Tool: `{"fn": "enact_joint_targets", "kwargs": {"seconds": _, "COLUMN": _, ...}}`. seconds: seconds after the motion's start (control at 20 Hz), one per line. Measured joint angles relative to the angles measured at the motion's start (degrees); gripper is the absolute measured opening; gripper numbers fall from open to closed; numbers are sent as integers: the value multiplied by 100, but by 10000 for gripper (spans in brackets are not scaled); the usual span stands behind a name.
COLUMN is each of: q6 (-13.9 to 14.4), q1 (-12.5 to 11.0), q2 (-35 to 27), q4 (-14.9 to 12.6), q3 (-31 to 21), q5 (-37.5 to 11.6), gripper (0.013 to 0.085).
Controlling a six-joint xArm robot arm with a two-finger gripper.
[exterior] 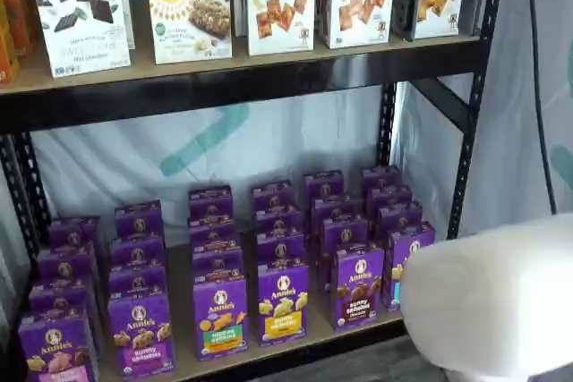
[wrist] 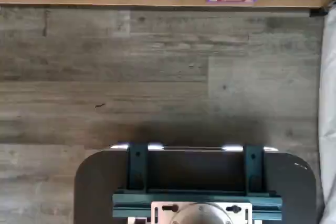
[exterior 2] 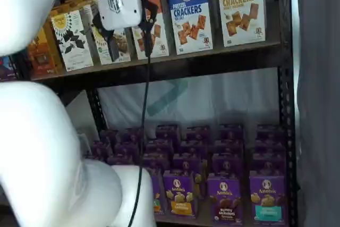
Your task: Pick up the purple box with a brown patch in the center, on the bottom shelf, the fifth box from the left
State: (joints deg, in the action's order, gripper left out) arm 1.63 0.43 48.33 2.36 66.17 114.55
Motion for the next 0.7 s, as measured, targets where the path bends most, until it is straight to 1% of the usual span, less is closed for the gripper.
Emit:
{"fn": "enact_joint_targets", "kwargs": {"seconds": 0.05, "q6": 30, "q1": 55, "q2": 34, "q4": -63, "q3": -30, "q5": -61, "gripper": 850}}
{"fn": "enact_joint_targets", "kwargs": {"seconds": 0.1, "q6": 79, "q1": 157, "q2": 98, "q4": -170, "q3": -89, "q5": -167, "gripper": 850}}
{"fn": "enact_joint_targets", "kwargs": {"seconds": 0.2, "q6": 90, "q1": 164, "q2": 142, "q4": -178, "q3": -128, "q5": -257, "gripper": 850}}
{"fn": "enact_joint_targets", "kwargs": {"seconds": 0.5, "q6": 77, "q1": 120, "q2": 146, "q4": -109, "q3": -190, "q5": -326, "gripper": 850}}
{"fn": "enact_joint_targets", "kwargs": {"seconds": 0.6, "q6": 69, "q1": 104, "q2": 162, "q4": -83, "q3": -277, "q5": -395, "gripper": 850}}
{"fn": "enact_joint_targets", "kwargs": {"seconds": 0.7, "q6": 82, "q1": 129, "q2": 194, "q4": -113, "q3": -422, "q5": -504, "gripper": 850}}
